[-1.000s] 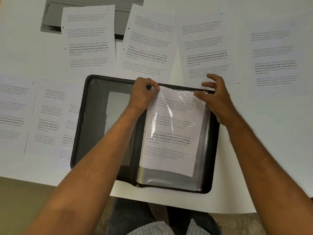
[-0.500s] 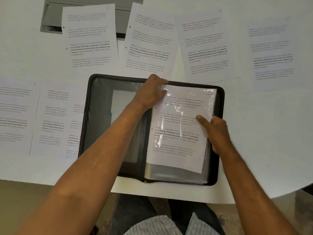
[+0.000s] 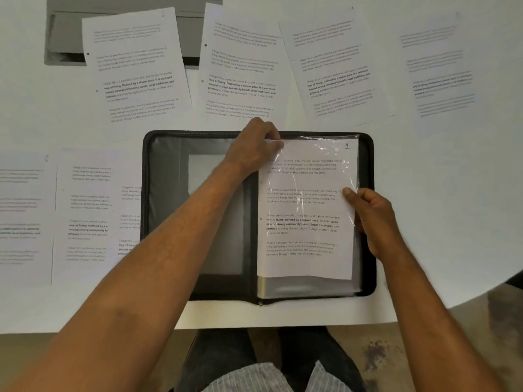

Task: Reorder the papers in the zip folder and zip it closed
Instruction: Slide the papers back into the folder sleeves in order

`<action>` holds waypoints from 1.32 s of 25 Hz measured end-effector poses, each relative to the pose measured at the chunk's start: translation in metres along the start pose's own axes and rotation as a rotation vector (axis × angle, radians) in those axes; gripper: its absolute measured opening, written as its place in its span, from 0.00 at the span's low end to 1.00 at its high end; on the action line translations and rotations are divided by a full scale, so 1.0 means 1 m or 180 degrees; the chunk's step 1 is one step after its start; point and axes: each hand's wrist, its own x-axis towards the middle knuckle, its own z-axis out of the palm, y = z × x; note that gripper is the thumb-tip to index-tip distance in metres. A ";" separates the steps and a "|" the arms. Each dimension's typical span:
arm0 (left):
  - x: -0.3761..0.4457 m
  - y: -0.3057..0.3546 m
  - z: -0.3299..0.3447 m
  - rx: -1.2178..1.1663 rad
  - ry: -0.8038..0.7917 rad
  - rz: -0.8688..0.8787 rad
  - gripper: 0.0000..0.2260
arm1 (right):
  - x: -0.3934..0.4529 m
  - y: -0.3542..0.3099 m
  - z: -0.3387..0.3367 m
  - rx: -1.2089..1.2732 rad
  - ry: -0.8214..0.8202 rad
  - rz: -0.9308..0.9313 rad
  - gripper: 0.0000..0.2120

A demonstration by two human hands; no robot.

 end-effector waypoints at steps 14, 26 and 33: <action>0.011 -0.011 -0.002 0.0076 -0.0009 0.0212 0.03 | -0.028 0.003 0.004 -0.0162 -0.0262 0.0322 0.10; -0.131 -0.038 -0.050 -0.2714 0.0468 -0.1218 0.20 | -0.101 -0.053 0.168 0.0023 -0.1189 -0.0235 0.16; -0.173 -0.098 -0.102 -0.2912 0.0360 -0.1698 0.26 | -0.099 0.004 0.281 -0.1064 -0.1168 -0.0630 0.05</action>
